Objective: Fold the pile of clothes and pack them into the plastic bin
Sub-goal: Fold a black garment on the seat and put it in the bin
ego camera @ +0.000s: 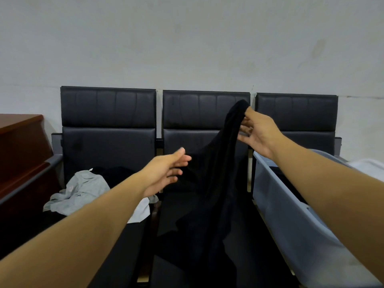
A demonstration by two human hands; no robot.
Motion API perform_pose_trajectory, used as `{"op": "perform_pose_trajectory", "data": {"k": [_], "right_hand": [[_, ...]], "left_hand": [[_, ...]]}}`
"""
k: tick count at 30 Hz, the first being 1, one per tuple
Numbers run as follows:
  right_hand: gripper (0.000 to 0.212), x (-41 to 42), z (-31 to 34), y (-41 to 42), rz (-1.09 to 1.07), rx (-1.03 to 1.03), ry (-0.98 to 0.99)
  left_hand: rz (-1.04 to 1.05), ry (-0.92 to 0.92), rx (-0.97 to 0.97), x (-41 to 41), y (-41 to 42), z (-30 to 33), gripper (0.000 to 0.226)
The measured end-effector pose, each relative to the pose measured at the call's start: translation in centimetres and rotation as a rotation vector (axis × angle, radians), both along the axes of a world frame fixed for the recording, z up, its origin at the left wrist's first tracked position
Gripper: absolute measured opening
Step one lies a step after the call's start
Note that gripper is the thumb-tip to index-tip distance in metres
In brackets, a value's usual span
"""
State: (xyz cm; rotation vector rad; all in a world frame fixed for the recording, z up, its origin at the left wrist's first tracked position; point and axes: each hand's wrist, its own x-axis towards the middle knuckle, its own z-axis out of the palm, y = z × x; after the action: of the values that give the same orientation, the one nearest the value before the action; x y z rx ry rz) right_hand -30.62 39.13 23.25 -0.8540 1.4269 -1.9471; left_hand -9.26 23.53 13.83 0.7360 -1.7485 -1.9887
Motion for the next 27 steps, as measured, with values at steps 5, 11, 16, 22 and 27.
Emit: {"op": "perform_pose_trajectory", "data": {"k": [5, 11, 16, 22, 27], "right_hand": [[0.032, 1.7, 0.9, -1.4, 0.002, -0.059, -0.068], [0.043, 3.0, 0.7, -1.3, 0.087, -0.027, -0.071], [0.051, 2.7, 0.4, -0.3, 0.208, -0.037, -0.081], [0.067, 2.9, 0.2, 0.3, 0.264, -0.023, -0.099], [0.052, 1.7, -0.6, -0.7, -0.053, -0.012, -0.21]], "left_hand": [[0.032, 0.019, 0.343, -3.3, 3.6, -3.0, 0.054], [-0.009, 0.08, 0.77, -6.4, 7.5, -4.6, 0.073], [0.041, 0.193, 0.741, -6.4, 6.6, -4.1, 0.069], [0.204, 0.276, 0.78, -5.5, 5.3, -4.1, 0.057], [0.421, 0.481, 0.697, -4.9, 3.4, -3.7, 0.048]]}}
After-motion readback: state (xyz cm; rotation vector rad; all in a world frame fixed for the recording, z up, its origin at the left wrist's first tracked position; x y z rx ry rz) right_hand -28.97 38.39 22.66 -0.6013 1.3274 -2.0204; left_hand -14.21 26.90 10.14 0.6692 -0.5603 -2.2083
